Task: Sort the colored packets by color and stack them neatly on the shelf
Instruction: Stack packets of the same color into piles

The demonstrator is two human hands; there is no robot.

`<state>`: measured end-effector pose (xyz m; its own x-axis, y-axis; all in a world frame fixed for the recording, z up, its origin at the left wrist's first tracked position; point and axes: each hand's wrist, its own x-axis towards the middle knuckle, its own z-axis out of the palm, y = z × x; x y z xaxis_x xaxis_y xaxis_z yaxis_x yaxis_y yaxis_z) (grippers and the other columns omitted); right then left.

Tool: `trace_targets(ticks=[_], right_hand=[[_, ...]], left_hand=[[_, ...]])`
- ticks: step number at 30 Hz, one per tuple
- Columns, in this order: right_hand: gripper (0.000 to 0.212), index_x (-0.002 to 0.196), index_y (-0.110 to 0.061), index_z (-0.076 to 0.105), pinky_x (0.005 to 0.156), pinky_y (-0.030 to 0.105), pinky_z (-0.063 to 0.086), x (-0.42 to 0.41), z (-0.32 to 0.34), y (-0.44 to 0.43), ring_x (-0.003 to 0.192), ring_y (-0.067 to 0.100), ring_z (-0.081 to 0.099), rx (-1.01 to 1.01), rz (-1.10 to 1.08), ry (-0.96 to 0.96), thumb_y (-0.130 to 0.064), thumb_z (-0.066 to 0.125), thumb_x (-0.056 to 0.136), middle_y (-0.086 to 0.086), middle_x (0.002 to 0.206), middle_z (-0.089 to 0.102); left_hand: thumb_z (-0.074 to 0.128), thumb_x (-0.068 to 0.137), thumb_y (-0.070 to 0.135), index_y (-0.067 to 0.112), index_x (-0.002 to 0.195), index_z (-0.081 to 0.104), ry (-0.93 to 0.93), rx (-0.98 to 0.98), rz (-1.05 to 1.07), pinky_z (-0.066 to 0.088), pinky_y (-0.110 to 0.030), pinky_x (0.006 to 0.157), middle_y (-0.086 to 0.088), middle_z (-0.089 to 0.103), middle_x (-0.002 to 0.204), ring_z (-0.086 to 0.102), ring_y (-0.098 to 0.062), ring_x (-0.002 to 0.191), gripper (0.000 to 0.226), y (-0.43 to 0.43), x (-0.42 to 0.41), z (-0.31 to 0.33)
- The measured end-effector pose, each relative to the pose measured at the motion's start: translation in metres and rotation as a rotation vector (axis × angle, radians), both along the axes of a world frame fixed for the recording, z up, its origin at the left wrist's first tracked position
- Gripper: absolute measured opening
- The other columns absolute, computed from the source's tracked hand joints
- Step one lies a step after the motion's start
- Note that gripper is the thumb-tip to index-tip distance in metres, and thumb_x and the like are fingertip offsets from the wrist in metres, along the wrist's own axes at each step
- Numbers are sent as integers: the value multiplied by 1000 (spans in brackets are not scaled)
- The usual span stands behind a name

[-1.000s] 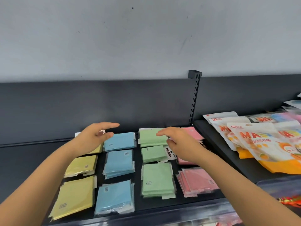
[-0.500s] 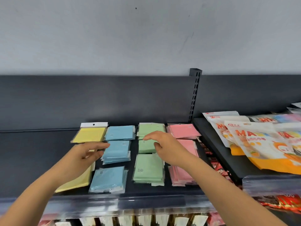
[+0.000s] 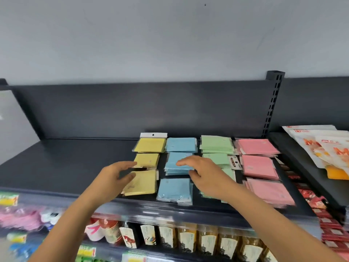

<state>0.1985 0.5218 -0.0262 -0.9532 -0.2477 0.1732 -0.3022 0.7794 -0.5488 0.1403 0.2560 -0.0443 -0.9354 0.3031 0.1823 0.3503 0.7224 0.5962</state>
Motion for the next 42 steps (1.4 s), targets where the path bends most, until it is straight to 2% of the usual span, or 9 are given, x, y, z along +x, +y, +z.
trace_targets(ticks=[7, 11, 14, 22, 27, 32, 37, 39, 42], right_hand=[[43, 138, -30, 40, 103, 23, 34, -18, -1, -62, 130, 14, 41, 32, -93, -77, -20, 45, 97, -4, 144, 43], [55, 139, -20, 39, 97, 37, 43, -30, 6, -100, 117, 24, 47, 430, -210, -89, -42, 53, 91, 8, 129, 52], [71, 136, -19, 40, 92, 38, 44, -38, 10, -119, 113, 25, 47, 482, -277, -264, -54, 63, 79, 9, 124, 49], [61, 125, -12, 47, 93, 34, 40, -50, 16, -152, 116, 25, 44, 520, -404, -430, -45, 69, 79, 9, 124, 50], [62, 124, -10, 47, 91, 33, 43, -57, 13, -161, 115, 25, 47, 519, -463, -451, -39, 74, 76, 7, 122, 54], [72, 127, -16, 43, 91, 35, 48, -56, -3, -164, 113, 23, 50, 322, -547, -400, -34, 80, 69, 4, 122, 55], [98, 145, -24, 18, 93, 29, 46, -47, -37, -189, 109, 15, 47, -103, -591, -172, -13, 78, 68, 2, 129, 40], [93, 149, -25, 5, 92, 18, 37, -43, -41, -204, 107, 8, 40, -265, -588, -96, -5, 66, 82, 2, 138, 27], [74, 149, -24, 9, 89, 7, 29, -47, -42, -221, 108, 3, 33, -417, -550, -54, 0, 49, 91, -2, 142, 19]], left_hand=[[57, 87, 41, 27, 138, 42, -74, -101, -47, 37, -25, 103, 9, 46, 141, 45, -11, 125, 55, -35, -20, -8], [54, 87, 45, 23, 142, 33, -154, -143, -151, 34, -26, 105, 7, 40, 145, 39, -12, 132, 62, -43, -32, -9], [54, 89, 43, 25, 140, 35, -165, -114, -244, 35, -21, 99, 8, 44, 142, 42, -10, 128, 58, -46, -38, -10], [56, 88, 44, 21, 132, 41, -215, -67, -369, 42, -21, 81, 3, 54, 118, 47, -6, 95, 52, -39, -39, -22], [61, 87, 33, 25, 145, 21, -319, 25, -331, 35, -26, 97, -3, 40, 140, 34, -19, 128, 70, -34, -42, -25], [65, 82, 10, 30, 141, 23, -387, 316, -205, 46, -29, 90, -1, 41, 134, 48, -14, 108, 75, -35, -32, -29], [61, 83, -2, 25, 148, 2, -254, 388, -116, 35, -18, 95, 4, 27, 139, 39, -4, 106, 91, -47, -24, -31], [58, 85, -3, 23, 148, -3, -234, 429, -103, 39, -20, 98, 11, 34, 139, 44, -5, 113, 92, -57, -27, -31], [52, 91, 2, 18, 149, 10, -188, 458, -71, 43, -13, 79, 27, 48, 123, 52, 0, 100, 73, -77, -33, -29]])
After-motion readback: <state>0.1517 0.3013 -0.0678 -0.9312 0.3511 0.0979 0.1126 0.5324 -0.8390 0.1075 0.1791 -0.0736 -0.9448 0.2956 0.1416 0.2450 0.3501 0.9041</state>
